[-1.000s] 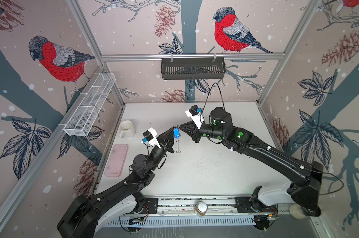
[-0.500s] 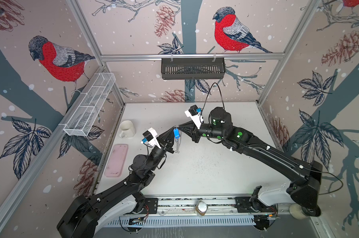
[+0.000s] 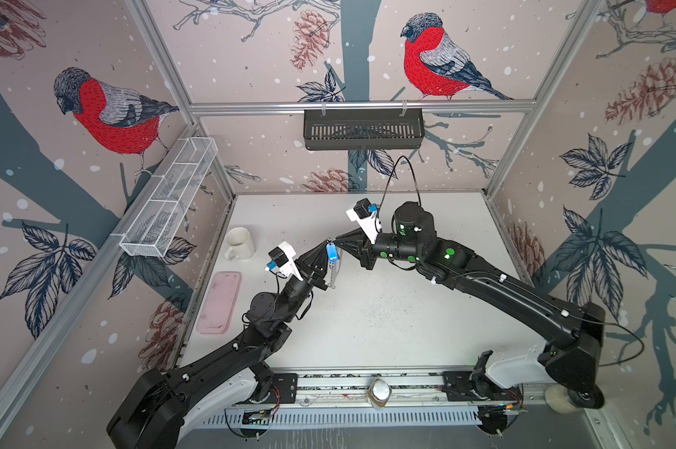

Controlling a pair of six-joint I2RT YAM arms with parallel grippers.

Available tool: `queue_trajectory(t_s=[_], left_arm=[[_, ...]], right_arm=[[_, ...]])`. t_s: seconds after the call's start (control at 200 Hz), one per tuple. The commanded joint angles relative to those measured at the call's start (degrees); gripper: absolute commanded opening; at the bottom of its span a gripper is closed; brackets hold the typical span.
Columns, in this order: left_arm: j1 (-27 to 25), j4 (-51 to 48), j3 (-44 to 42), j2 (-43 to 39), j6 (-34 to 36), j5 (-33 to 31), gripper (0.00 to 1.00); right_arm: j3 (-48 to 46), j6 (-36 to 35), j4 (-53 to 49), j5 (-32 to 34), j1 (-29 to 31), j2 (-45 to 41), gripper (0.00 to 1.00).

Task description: Put the keys on the keyring

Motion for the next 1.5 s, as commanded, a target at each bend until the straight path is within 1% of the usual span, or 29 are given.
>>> queue_trajectory(t_s=[0.0,0.05,0.12,0.195,0.27,0.42,0.69,0.755,0.976,1.126,1.346,1.441,1.496], left_arm=[[0.2,2.9,-0.1,-0.3,0.3,0.5,0.0],[0.1,2.9,-0.2,-0.3,0.3,0.5,0.0],[0.1,3.0,-0.2,-0.3,0.2,0.5,0.0],[0.1,3.0,-0.2,-0.3,0.2,0.5,0.0],[0.2,3.0,-0.3,-0.3,0.2,0.5,0.0],[0.2,3.0,-0.5,-0.3,0.1,0.2,0.0],[0.3,2.9,-0.6,-0.3,-0.4,-0.8,0.0],[0.2,2.9,-0.6,-0.2,-0.5,-1.1,0.04],[0.3,1.9,-0.8,-0.8,-0.4,-2.1,0.09],[0.4,-1.2,-1.0,-2.5,0.4,-4.2,0.1],[0.5,-10.5,-0.2,-6.9,3.3,-8.0,0.13],[0.5,-15.0,1.6,-8.0,5.2,-7.6,0.13],[0.6,-18.5,3.1,-8.0,6.7,-6.2,0.13]], right_arm=[[0.4,0.5,1.5,-1.0,0.0,0.1,0.1],[0.5,0.6,1.5,-1.1,0.0,0.1,0.08],[0.4,0.6,1.5,-1.4,0.0,0.1,0.06],[0.4,0.6,1.6,-1.5,0.0,0.0,0.01],[0.4,0.6,1.6,-1.7,0.0,-0.1,0.0],[0.2,0.6,2.0,-1.7,0.0,-0.6,0.0],[-0.3,-0.4,1.5,0.2,0.2,-1.7,0.0],[-0.4,-0.5,1.2,0.7,0.3,-1.9,0.0],[-0.4,-0.9,0.2,2.4,0.4,-2.5,0.0],[0.3,-1.1,-1.8,4.8,0.4,-2.4,0.0],[0.7,-1.1,-4.5,6.6,0.1,-2.4,0.0],[0.9,-0.9,-5.4,6.8,0.0,-2.1,0.0],[1.3,-0.8,-6.2,6.8,-0.2,-1.6,0.0]])
